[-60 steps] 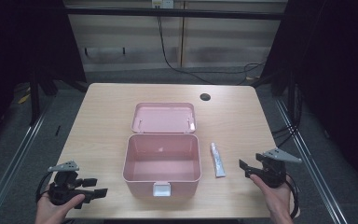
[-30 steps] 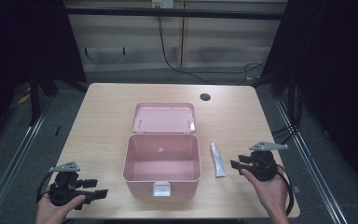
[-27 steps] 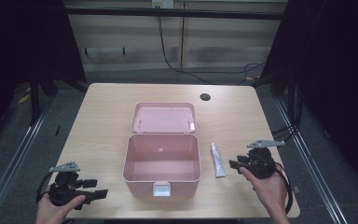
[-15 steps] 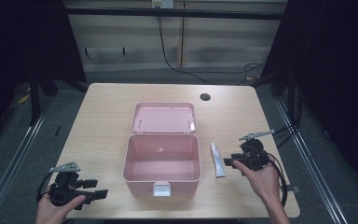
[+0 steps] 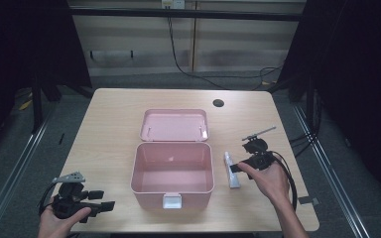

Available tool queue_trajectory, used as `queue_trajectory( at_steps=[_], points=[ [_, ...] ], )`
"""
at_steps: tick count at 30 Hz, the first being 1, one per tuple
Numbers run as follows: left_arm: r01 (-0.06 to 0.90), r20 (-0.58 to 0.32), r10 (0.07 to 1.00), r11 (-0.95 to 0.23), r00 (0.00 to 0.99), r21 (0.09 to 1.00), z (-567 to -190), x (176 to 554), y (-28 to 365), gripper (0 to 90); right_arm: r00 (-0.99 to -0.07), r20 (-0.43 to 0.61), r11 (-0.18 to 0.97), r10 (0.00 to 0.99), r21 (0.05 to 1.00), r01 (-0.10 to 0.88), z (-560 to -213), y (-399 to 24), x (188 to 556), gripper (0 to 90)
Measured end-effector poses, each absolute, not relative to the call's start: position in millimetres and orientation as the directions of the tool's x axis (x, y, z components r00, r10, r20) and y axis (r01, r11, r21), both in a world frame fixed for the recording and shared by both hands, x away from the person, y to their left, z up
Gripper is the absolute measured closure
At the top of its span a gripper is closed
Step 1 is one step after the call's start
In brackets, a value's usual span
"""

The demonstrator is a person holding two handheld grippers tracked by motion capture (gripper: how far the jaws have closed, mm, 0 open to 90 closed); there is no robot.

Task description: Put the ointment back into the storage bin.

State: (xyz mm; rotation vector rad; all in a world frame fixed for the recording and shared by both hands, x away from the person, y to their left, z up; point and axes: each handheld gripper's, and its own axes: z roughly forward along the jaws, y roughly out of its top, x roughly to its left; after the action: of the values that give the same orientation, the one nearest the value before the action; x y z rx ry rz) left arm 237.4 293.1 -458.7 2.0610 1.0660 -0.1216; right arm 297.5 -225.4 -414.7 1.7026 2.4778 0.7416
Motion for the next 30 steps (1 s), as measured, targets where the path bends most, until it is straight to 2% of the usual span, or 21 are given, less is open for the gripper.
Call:
queue_trajectory(
  at_steps=[3,5,8,13,22,30],
  points=[
    [0.725,-0.416,0.648,-0.323,0.638,0.608,-458.6,237.1,293.5,27.2,-0.393,0.191,0.298,0.900,0.389,0.871,-413.0,-220.1,304.1,57.8],
    [0.727,-0.420,0.646,-0.323,0.637,0.606,-458.5,237.2,293.9,27.2,-0.378,0.211,0.289,0.901,0.357,0.888,-413.8,-218.1,308.0,58.0],
    [0.724,-0.416,0.645,-0.327,0.640,0.607,-458.4,237.6,293.6,27.1,-0.385,0.188,0.320,0.904,0.302,0.898,-420.8,-214.1,313.2,56.7],
    [0.721,-0.415,0.641,-0.332,0.646,0.609,-458.6,236.9,292.6,26.9,-0.369,0.208,0.314,0.906,0.255,0.915,-430.9,-212.1,321.6,61.0],
    [0.723,-0.417,0.642,-0.330,0.644,0.607,-458.6,236.4,292.4,26.9,-0.341,0.190,0.313,0.921,0.161,0.936,-440.1,-211.4,335.3,60.8],
    [0.721,-0.416,0.641,-0.330,0.645,0.609,-458.7,236.2,292.9,27.0,-0.340,0.175,0.323,0.924,0.120,0.939,-445.9,-206.4,342.5,59.6]
  ],
)
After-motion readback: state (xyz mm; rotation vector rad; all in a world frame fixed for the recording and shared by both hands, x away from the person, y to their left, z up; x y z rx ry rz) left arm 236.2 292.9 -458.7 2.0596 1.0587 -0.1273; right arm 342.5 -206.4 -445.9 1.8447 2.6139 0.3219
